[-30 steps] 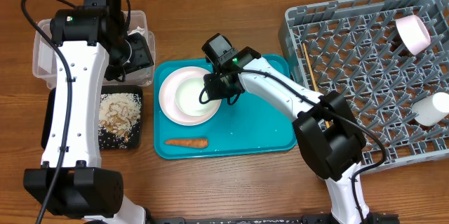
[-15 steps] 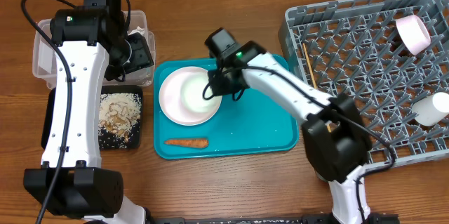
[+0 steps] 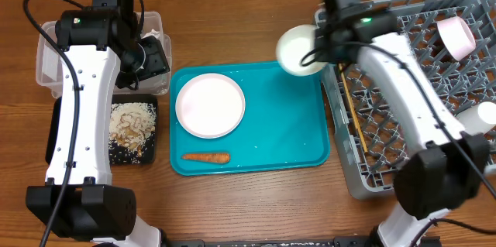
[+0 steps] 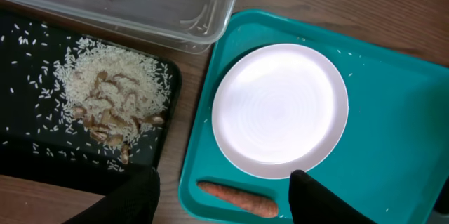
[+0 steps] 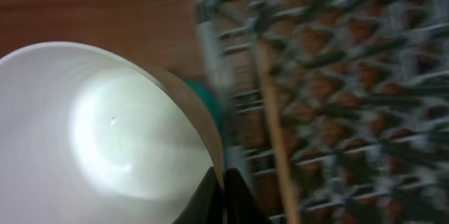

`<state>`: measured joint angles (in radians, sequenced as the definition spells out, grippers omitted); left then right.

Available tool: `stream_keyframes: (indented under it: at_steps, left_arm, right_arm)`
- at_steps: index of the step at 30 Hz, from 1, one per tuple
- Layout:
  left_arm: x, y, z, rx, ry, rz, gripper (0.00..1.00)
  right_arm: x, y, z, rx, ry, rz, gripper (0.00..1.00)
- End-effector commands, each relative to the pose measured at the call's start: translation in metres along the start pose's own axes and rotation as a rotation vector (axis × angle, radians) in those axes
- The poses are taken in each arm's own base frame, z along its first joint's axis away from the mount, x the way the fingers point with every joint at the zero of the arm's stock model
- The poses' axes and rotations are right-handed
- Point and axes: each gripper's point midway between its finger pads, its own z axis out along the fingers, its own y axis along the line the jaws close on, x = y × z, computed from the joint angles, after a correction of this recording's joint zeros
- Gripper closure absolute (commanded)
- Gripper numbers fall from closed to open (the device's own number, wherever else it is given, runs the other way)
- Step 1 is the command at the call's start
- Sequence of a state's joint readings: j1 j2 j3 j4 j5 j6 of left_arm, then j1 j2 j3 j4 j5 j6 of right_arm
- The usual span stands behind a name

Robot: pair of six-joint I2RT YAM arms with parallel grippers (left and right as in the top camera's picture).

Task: Sort waste into correct bins and load items into the dishwasher
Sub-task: 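Lift the white bowl and place it in the rack with right gripper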

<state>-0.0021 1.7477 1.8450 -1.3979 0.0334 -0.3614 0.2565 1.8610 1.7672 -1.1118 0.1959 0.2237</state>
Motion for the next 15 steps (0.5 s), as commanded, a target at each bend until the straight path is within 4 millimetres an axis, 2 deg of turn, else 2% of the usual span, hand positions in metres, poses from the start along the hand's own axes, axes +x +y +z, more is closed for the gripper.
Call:
stream_keyframes:
  at_steps: [1,3,5,10,15]
  left_arm:
    - [-0.004,-0.003,-0.003,0.017,-0.015,-0.006,0.38]
    - [-0.004,-0.003,-0.003,0.017,-0.015,-0.006,0.38]
    - [-0.003,-0.003,-0.003,0.016,-0.015,-0.002,0.38]
    - [-0.004,-0.003,-0.003,0.017,-0.015,-0.002,0.38]
    - [-0.004,-0.003,-0.003,0.017,-0.015,-0.002,0.38]
  right_arm:
    - [-0.040,-0.095,-0.045,0.369,-0.204,0.101,0.96]
    - [-0.050,-0.137,-0.057,0.550,-0.270,0.180,0.96]
    - [-0.057,-0.170,-0.070,0.701,-0.337,0.251,0.96]
    - [-0.068,-0.224,-0.091,0.917,-0.433,0.363,0.96]
    - [-0.080,-0.263,-0.087,1.003,-0.440,0.371,0.96]
